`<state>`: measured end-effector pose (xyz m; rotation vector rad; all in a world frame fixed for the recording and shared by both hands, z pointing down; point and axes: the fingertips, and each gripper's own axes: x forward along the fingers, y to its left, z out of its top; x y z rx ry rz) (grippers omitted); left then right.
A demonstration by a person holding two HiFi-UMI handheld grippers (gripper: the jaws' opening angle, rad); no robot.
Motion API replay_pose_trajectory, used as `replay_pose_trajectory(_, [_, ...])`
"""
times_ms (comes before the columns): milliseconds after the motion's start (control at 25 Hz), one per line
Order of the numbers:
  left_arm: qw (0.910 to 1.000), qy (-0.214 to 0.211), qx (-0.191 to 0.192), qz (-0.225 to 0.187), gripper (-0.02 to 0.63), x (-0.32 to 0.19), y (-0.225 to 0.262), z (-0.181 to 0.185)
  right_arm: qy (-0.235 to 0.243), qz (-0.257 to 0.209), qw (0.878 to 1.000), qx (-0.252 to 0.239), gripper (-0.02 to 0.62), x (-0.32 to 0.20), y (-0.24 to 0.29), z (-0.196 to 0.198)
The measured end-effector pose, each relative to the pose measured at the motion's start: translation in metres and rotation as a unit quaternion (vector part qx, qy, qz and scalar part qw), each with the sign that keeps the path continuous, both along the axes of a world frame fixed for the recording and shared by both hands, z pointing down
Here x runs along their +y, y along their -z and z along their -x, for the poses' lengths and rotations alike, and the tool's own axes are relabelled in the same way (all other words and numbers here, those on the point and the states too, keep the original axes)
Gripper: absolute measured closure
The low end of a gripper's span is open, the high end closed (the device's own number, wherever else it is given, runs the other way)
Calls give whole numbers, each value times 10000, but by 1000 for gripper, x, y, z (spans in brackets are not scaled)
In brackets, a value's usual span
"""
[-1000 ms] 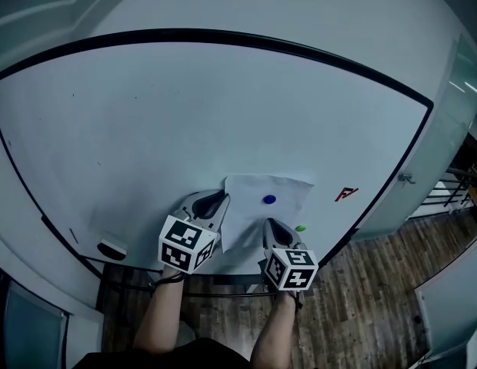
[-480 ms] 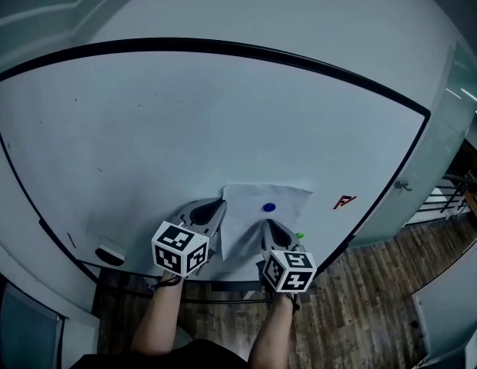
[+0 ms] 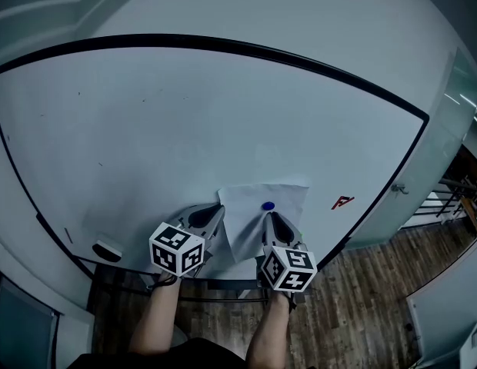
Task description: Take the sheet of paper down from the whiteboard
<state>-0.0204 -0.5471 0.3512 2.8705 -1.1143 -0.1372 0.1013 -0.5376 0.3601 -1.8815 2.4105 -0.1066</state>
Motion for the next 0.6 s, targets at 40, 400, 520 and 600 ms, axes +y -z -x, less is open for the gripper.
replay_pose_trajectory(40, [10000,-15,35,15,586,0,-1,0,2,1,10000,6,564,-1,1,1])
replay_pose_trajectory(400, [9997,-105,186,104,586,3,-7,1,-258,-169,9994,126,457,-5,14,5])
replay_pose_trajectory(520, [9997,-109,192,115,586,4,-10,1,-347,-182,9991,181,457,-7,15,9])
replay_pose_trajectory(600, [9997,-97,190,130,586,3,-12,2,-458,-121,9987,201,457,-11,13,10])
